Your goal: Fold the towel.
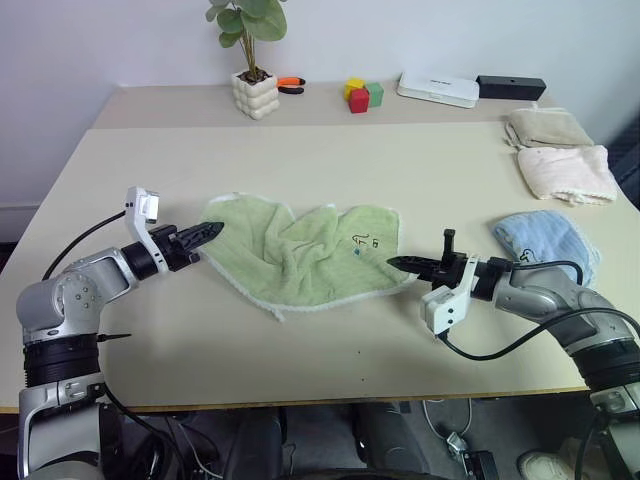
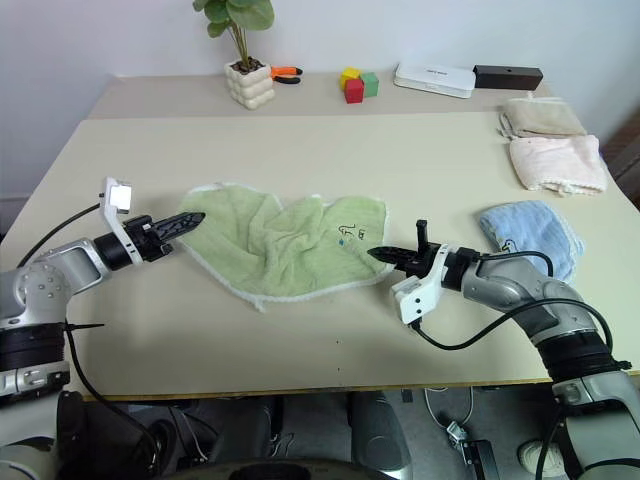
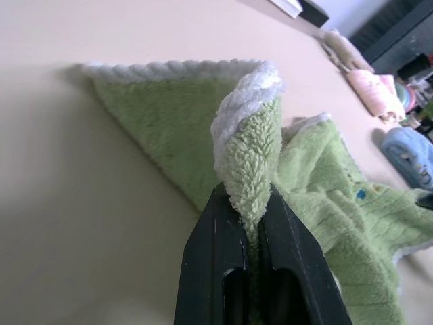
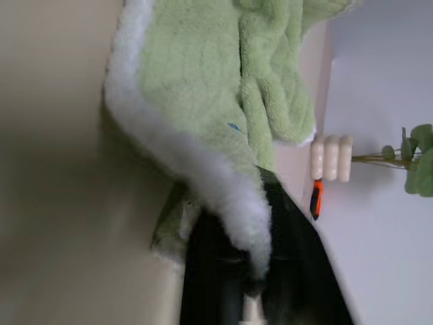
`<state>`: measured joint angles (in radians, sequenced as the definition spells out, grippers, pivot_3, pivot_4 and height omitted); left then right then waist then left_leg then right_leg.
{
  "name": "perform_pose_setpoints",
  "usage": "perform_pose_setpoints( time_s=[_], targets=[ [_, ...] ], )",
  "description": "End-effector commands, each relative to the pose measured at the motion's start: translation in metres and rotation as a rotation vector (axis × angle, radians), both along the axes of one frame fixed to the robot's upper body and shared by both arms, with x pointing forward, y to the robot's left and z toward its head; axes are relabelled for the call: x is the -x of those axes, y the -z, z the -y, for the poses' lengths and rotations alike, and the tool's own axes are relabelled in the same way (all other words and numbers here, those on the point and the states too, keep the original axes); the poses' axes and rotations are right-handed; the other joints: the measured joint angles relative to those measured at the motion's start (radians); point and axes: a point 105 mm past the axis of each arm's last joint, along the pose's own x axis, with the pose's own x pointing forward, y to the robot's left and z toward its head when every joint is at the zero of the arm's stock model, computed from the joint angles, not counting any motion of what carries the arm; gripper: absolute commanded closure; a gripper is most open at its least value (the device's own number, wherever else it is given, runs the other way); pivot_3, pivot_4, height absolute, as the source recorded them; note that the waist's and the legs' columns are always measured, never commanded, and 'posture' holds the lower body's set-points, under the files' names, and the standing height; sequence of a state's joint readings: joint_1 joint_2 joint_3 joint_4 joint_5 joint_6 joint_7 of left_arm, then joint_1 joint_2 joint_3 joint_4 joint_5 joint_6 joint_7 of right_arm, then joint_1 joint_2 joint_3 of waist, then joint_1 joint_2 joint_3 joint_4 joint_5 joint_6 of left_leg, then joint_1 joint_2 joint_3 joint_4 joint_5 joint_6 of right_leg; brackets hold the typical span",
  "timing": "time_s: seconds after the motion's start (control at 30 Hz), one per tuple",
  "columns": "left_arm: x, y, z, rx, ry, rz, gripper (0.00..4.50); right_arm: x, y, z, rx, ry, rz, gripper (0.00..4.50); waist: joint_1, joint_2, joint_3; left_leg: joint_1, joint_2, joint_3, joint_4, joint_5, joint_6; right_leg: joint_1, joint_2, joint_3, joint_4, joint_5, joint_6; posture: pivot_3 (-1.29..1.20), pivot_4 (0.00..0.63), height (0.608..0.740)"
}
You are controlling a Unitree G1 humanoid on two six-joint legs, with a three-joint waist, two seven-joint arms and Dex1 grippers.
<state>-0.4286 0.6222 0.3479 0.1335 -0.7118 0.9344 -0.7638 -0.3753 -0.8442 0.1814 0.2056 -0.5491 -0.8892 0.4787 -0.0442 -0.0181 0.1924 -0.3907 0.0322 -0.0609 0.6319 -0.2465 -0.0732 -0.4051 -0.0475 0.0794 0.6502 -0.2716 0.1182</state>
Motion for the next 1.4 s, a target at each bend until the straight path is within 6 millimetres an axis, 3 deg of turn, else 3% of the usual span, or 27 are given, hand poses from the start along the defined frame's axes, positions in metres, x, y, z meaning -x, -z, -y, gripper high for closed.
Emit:
perform_pose_setpoints(
  time_s=[0.03, 0.17, 0.27, 0.47, 0.53, 0.6, 0.7, 0.77, 0.83, 0.93, 1.1, 1.23, 1.3, 1.4],
  targets=[
    [0.007, -0.015, -0.012, -0.024, -0.033, 0.047, 4.5, 0.006, -0.014, 0.01, -0.041, 0.009, -0.031, 4.43, 0.0, 0.0, 0.0, 0.0, 0.0, 0.0, 0.0, 0.0, 0.0, 0.0, 0.0, 0.0, 0.0, 0.0, 0.0, 0.0, 0.15, 0.74],
    [0.001, -0.021, -0.027, -0.015, -0.128, 0.097, 4.5, 0.003, -0.027, 0.022, -0.067, 0.057, -0.046, 4.43, 0.0, 0.0, 0.0, 0.0, 0.0, 0.0, 0.0, 0.0, 0.0, 0.0, 0.0, 0.0, 0.0, 0.0, 0.0, 0.0, 0.15, 0.74],
    [-0.036, -0.039, -0.04, -0.01, -0.322, 0.213, 4.5, -0.033, -0.056, 0.028, -0.164, 0.175, 0.017, 4.43, 0.0, 0.0, 0.0, 0.0, 0.0, 0.0, 0.001, 0.0, 0.0, 0.0, 0.0, 0.0, 0.001, 0.0, 0.0, 0.0, 0.15, 0.74],
    [-0.1, -0.077, -0.03, -0.044, -0.451, 0.317, 4.5, -0.101, -0.116, 0.004, -0.395, 0.279, 0.133, 4.43, -0.002, -0.003, 0.001, 0.001, 0.0, -0.001, 0.001, 0.002, -0.003, 0.001, 0.001, -0.001, 0.0, 0.002, -0.001, 0.0, 0.15, 0.74],
    [-0.115, -0.117, -0.034, -0.02, -0.541, 0.411, 4.5, -0.124, -0.146, 0.001, -0.412, 0.345, 0.24, 4.43, -0.002, -0.003, 0.001, -0.001, 0.0, -0.001, 0.0, 0.003, -0.005, -0.001, 0.0, -0.001, 0.0, 0.002, 0.0, 0.0, 0.15, 0.74],
    [-0.119, -0.162, -0.044, 0.024, -0.651, 0.5, 4.5, -0.136, -0.195, 0.003, -0.522, 0.409, 0.379, 4.43, -0.003, -0.003, 0.001, -0.007, -0.001, 0.0, -0.002, 0.005, -0.008, -0.008, 0.0, -0.001, -0.001, 0.002, 0.0, 0.0, 0.15, 0.74],
    [-0.112, -0.207, -0.057, 0.101, -0.721, 0.586, 4.5, -0.133, -0.242, 0.007, -0.681, 0.415, 0.49, 4.43, -0.004, -0.003, 0.001, -0.023, -0.001, 0.0, -0.002, 0.008, -0.013, -0.026, -0.001, -0.001, 0.0, 0.002, 0.0, 0.0, 0.15, 0.74],
    [-0.104, -0.225, -0.066, 0.081, -0.744, 0.651, 4.5, -0.128, -0.253, 0.011, -0.742, 0.392, 0.513, 4.43, -0.007, -0.003, 0.001, -0.025, -0.001, 0.0, -0.003, 0.008, -0.013, -0.028, -0.002, -0.002, -0.001, 0.002, 0.0, 0.0, 0.15, 0.74],
    [-0.101, -0.224, -0.071, 0.034, -0.722, 0.667, 4.5, -0.122, -0.247, 0.012, -0.784, 0.339, 0.458, 4.43, -0.014, -0.003, 0.001, -0.024, -0.001, 0.001, -0.005, 0.008, -0.013, -0.028, -0.002, -0.003, -0.002, 0.002, 0.0, 0.0, 0.15, 0.74],
    [-0.102, -0.201, -0.072, -0.033, -0.65, 0.63, 4.5, -0.114, -0.226, 0.012, -0.839, 0.268, 0.328, 4.43, -0.018, -0.002, 0.001, -0.024, -0.001, 0.002, -0.012, 0.008, -0.013, -0.027, -0.003, -0.005, -0.003, 0.002, 0.0, 0.0, 0.15, 0.74],
    [-0.1, -0.126, -0.069, -0.127, -0.464, 0.468, 4.5, -0.09, -0.136, 0.007, -0.687, 0.196, 0.041, 4.43, -0.03, -0.002, 0.002, -0.02, -0.001, 0.001, -0.002, 0.007, -0.012, -0.02, -0.003, -0.005, 0.0, 0.002, 0.001, 0.0, 0.15, 0.74],
    [-0.085, -0.073, -0.084, -0.177, -0.424, 0.328, 4.5, -0.066, -0.073, 0.017, -0.551, 0.235, -0.156, 4.43, -0.033, -0.002, 0.002, -0.017, -0.001, 0.0, 0.002, 0.007, -0.01, -0.02, -0.001, -0.004, 0.009, 0.002, 0.001, 0.0, 0.15, 0.74],
    [-0.073, -0.046, -0.095, -0.177, -0.426, 0.239, 4.5, -0.054, -0.052, 0.025, -0.496, 0.263, -0.219, 4.43, -0.036, -0.002, 0.002, -0.015, -0.001, 0.0, 0.002, 0.007, -0.01, -0.02, -0.001, -0.004, 0.012, 0.002, 0.001, 0.0, 0.15, 0.74],
    [-0.055, -0.025, -0.107, -0.187, -0.436, 0.16, 4.5, -0.039, -0.04, 0.035, -0.457, 0.286, -0.277, 4.43, -0.037, -0.002, 0.002, -0.014, 0.0, 0.0, 0.002, 0.007, -0.01, -0.02, 0.0, -0.002, 0.014, 0.002, 0.001, 0.0, 0.15, 0.74]
  ],
)
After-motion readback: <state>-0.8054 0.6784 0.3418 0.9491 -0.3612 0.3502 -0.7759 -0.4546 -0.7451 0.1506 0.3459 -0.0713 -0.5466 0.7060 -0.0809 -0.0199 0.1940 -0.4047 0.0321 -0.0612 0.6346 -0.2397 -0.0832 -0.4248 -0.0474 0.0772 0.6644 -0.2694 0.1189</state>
